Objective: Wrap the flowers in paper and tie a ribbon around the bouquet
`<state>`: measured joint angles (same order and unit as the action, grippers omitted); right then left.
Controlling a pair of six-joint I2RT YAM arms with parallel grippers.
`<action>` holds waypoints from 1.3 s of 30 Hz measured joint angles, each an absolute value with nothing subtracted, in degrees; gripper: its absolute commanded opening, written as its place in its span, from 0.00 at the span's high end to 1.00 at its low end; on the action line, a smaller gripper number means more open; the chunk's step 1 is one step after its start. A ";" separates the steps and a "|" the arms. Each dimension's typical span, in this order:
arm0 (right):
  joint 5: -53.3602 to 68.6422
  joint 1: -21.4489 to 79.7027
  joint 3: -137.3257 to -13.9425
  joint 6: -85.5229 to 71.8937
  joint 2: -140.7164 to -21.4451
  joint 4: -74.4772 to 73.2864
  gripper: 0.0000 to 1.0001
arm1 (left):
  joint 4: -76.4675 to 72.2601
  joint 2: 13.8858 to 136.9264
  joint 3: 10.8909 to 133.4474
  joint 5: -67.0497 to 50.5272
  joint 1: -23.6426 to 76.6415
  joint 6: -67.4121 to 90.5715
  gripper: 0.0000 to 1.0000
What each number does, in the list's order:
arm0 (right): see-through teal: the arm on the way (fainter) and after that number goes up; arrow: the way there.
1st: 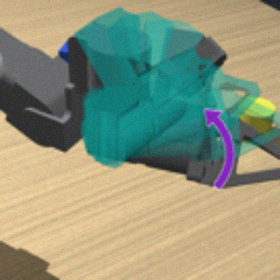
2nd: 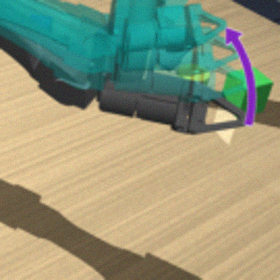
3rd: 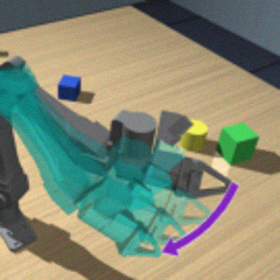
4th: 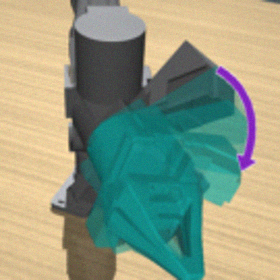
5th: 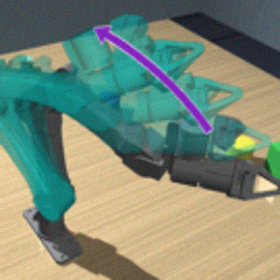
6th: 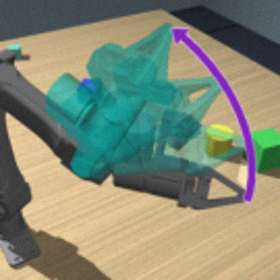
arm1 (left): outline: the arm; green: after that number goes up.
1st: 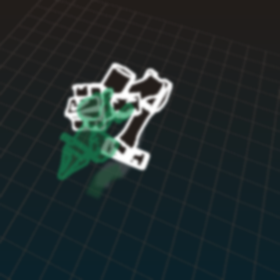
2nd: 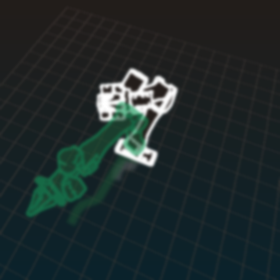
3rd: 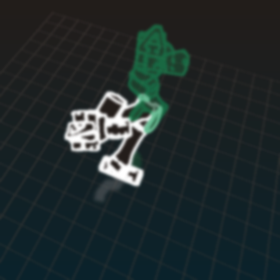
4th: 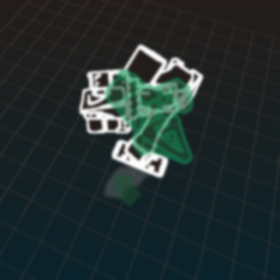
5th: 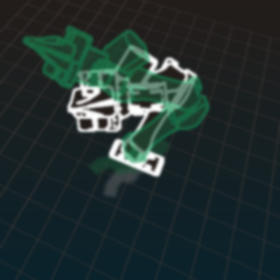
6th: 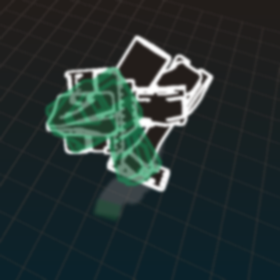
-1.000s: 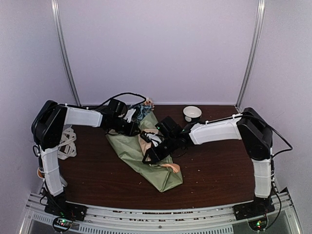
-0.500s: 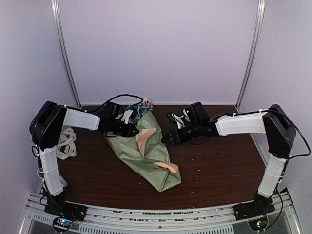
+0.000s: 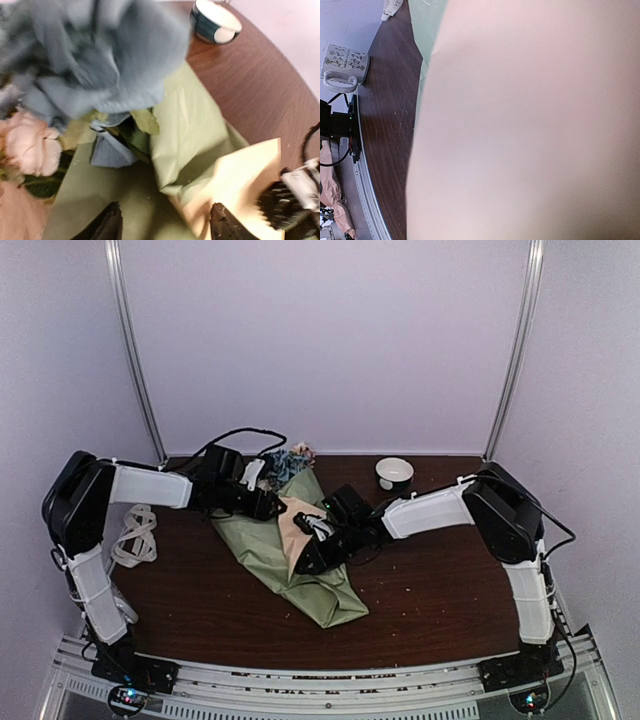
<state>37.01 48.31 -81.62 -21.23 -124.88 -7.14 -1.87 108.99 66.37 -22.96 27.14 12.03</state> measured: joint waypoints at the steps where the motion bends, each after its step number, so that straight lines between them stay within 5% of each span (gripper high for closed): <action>1: 37.10 48.31 -82.11 -21.23 -125.32 -7.09 0.79 | -1.87 106.67 65.17 -22.74 27.07 12.16 0.30; 10: 37.56 48.80 -82.94 -22.26 -126.23 -5.41 0.77 | -1.43 87.11 54.65 -16.14 32.29 12.34 0.26; 16: 38.79 48.84 -82.50 -25.91 -126.23 -1.19 0.76 | 1.80 87.26 49.65 -7.18 44.27 11.97 0.25; 23: 39.81 48.84 -82.11 -29.58 -126.23 3.49 0.76 | 3.38 89.97 48.21 -0.47 44.66 11.64 0.27; 26: 40.07 48.84 -82.08 -30.48 -126.23 4.54 0.76 | 3.36 92.42 48.31 1.87 45.01 11.20 0.40; 33: 39.81 48.53 -81.43 -31.24 -126.28 4.89 0.76 | 3.38 96.03 49.45 5.13 45.17 11.25 0.98; 39: 39.44 48.49 -80.40 -29.74 -125.32 4.14 0.75 | 0.62 95.88 48.14 5.04 45.08 12.69 1.00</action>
<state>39.44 48.49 -80.40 -29.74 -125.32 4.14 0.62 95.88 48.14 5.04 45.08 12.69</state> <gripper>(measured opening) 0.246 0.008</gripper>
